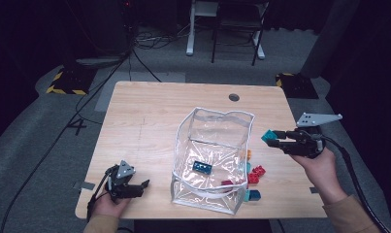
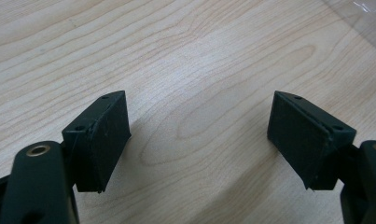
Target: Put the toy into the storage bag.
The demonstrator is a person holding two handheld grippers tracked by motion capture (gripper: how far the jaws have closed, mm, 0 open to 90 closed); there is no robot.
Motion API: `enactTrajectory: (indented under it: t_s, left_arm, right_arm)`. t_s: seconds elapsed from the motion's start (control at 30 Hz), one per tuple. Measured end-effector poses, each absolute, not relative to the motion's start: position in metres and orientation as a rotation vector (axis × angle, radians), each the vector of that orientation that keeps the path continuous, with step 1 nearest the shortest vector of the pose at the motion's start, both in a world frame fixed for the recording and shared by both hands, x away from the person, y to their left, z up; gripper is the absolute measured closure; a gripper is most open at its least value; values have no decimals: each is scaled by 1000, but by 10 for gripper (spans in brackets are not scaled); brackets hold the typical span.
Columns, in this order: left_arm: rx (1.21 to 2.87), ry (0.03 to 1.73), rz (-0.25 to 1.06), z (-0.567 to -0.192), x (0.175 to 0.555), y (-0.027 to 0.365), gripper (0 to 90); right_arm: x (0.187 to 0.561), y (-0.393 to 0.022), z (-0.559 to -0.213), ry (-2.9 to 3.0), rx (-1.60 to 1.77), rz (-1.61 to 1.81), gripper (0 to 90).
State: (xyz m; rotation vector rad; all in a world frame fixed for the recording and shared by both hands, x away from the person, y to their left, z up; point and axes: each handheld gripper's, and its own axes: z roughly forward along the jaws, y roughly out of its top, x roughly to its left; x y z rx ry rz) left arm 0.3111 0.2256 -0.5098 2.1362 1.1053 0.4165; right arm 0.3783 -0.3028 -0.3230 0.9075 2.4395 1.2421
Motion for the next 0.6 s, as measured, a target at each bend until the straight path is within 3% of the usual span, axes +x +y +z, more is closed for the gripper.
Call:
enactTrajectory:
  t_s: [0.6]
  left_arm:
    - [2136,1105,416,-510,311,226,213]
  right_arm:
    - [361,-275,-283,2461,763,1327,594]
